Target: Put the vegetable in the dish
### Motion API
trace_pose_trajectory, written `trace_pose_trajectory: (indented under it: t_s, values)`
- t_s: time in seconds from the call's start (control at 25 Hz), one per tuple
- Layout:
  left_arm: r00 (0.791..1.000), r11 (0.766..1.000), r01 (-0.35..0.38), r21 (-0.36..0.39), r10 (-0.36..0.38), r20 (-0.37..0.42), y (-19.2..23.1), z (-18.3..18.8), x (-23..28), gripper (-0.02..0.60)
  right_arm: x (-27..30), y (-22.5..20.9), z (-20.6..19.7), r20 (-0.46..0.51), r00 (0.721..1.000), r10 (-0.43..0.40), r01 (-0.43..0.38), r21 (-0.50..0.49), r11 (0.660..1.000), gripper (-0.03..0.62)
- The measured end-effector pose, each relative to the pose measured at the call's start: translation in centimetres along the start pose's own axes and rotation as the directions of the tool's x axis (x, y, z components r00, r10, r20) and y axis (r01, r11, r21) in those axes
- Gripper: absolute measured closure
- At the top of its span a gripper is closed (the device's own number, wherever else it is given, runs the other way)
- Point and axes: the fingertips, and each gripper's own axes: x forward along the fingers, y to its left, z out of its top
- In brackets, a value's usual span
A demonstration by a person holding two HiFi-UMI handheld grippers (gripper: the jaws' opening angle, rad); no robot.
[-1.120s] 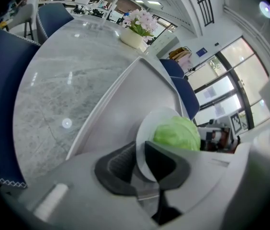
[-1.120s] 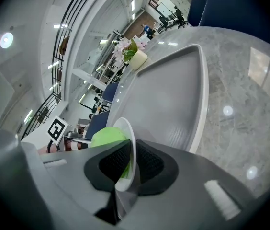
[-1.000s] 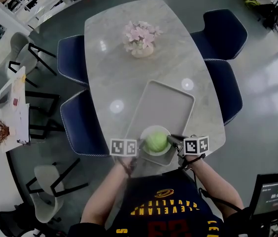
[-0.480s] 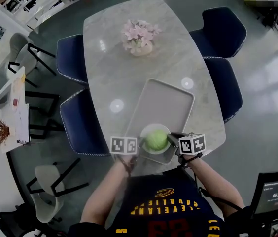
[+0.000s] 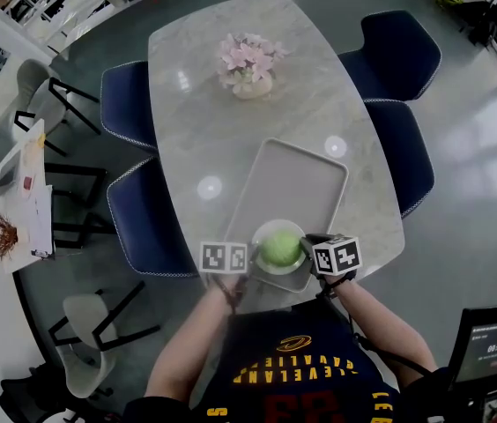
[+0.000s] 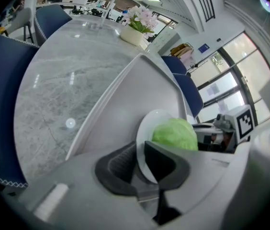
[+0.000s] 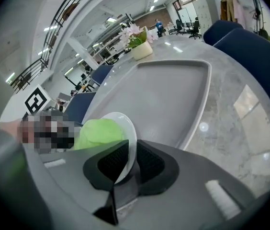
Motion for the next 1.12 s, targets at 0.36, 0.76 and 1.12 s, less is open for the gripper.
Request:
trace_pose_trajectory:
  t_s: [0.36, 0.76, 1.12]
  values:
    - [0.998, 0.994, -0.067, 0.091, 0.067, 0.001, 0.2, 0.1, -0.2, 0.510, 0.1, -0.1, 0.0, 0.011, 1.000, 0.013, -0.013, 0.022, 1.000, 0.533]
    - [0.994, 0.990, -0.096, 0.101, 0.091, 0.056, 0.5, 0.4, -0.4, 0.517, -0.9, -1.1, 0.5, 0.060, 0.998, -0.008, 0.004, 0.051, 0.999, 0.537]
    - [0.991, 0.997, -0.075, -0.010, 0.076, 0.106, 0.9, 0.5, -0.7, 0.571, -0.7, -1.0, 0.9, 0.090, 0.996, 0.029, -0.036, 0.076, 0.996, 0.546]
